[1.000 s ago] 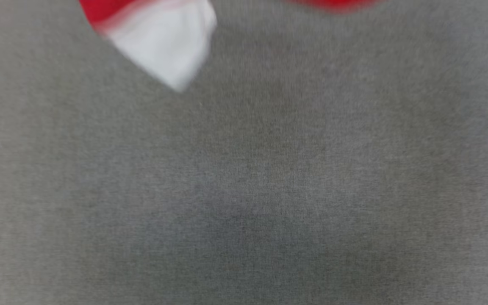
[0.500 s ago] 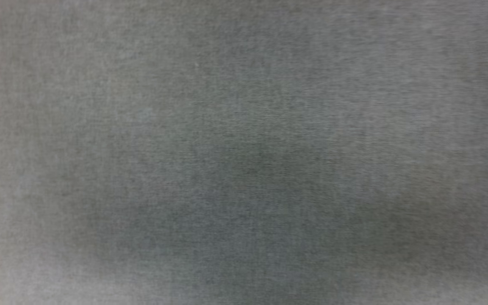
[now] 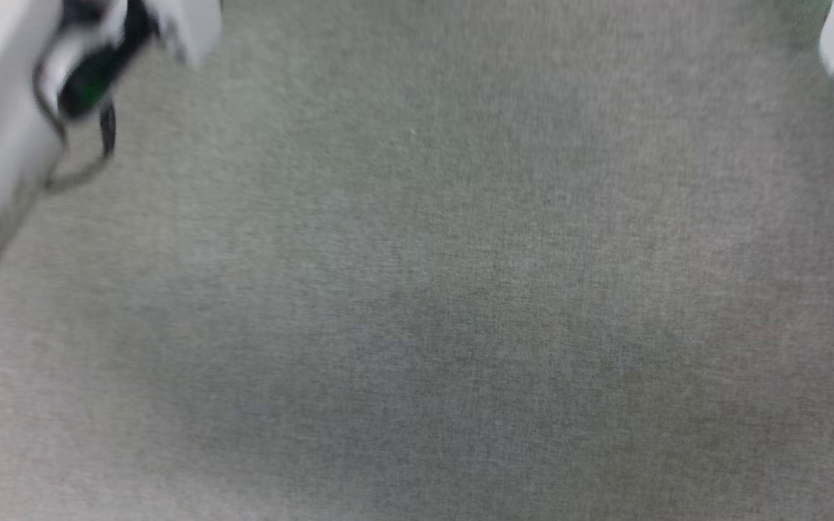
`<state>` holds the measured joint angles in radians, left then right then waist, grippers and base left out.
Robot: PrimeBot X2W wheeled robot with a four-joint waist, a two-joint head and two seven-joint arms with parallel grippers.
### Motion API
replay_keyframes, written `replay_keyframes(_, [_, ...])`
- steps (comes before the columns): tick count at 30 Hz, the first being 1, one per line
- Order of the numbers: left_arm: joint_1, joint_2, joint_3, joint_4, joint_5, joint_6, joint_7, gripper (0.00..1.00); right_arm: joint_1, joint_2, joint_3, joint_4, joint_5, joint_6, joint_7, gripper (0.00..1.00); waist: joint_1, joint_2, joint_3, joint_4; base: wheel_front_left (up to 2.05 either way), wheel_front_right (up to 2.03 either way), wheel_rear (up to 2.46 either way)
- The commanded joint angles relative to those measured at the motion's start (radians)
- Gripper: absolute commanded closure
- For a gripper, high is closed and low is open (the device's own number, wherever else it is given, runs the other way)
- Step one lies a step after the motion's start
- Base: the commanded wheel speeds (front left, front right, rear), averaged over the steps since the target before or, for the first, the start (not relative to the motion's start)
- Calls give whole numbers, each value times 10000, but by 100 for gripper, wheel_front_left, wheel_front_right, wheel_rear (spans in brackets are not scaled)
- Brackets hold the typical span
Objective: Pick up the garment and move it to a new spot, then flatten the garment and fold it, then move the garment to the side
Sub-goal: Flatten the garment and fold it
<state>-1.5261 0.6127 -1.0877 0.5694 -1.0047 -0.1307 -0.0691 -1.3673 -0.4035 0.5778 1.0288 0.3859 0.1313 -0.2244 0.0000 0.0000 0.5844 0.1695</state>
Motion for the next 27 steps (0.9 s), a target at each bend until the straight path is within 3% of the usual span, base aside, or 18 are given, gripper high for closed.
replay_keyframes(1, [543,362,-198,-494,-293,19,266,100,610,-272,240,-352,512,-10,111,100,0,0,-1347,298,0,0,0])
replay_keyframes(4, [1625,1122,-536,-1552,-773,97,857,100,1805,-890,658,-1170,1436,-10,322,100,0,0,-1932,304,0,0,0])
replay_keyframes(7, [2851,1948,-790,-2959,-1256,623,1255,100,3129,-1415,1094,-2131,2264,-9,592,100,0,0,-2484,234,0,0,0])
replay_keyframes(16, [6487,4289,-1378,-7610,-2378,3536,951,100,6749,-3049,1541,-4540,3607,-10,762,100,0,0,-3513,-10,0,0,0])
replay_keyframes(21, [8247,4934,-1599,-8925,-2856,4734,265,100,8732,-3363,1127,-5402,3840,-10,669,100,0,0,-3783,-98,0,0,0])
replay_keyframes(27, [10142,5069,-1721,-9647,-3693,5744,-781,100,11150,-3402,-40,-6163,3698,-10,443,100,0,0,-3934,-107,0,0,0])
